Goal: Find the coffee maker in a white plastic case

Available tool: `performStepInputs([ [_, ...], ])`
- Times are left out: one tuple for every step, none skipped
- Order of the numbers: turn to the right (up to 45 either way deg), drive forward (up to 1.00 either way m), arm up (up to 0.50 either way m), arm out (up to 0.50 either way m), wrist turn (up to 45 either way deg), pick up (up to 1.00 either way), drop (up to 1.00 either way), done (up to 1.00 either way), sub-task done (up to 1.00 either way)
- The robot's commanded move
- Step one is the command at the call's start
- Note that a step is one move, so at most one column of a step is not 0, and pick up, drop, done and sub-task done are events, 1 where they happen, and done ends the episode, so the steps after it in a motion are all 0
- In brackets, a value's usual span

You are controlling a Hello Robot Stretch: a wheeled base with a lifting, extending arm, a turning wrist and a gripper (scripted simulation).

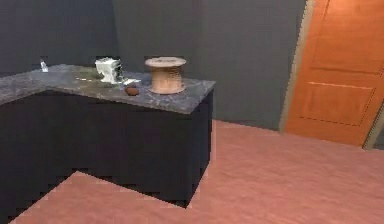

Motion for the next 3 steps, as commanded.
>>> performStepInputs([
  [0.0,0.05,0.00,0.00,0.0,0.00,0.00,0.00,0.00],
  [-21.0,0.00,0.00,0.00,0.0,0.00,0.00,0.00,0.00],
  [0.0,0.40,0.00,0.00,0.0,0.00,0.00,0.00,0.00],
])
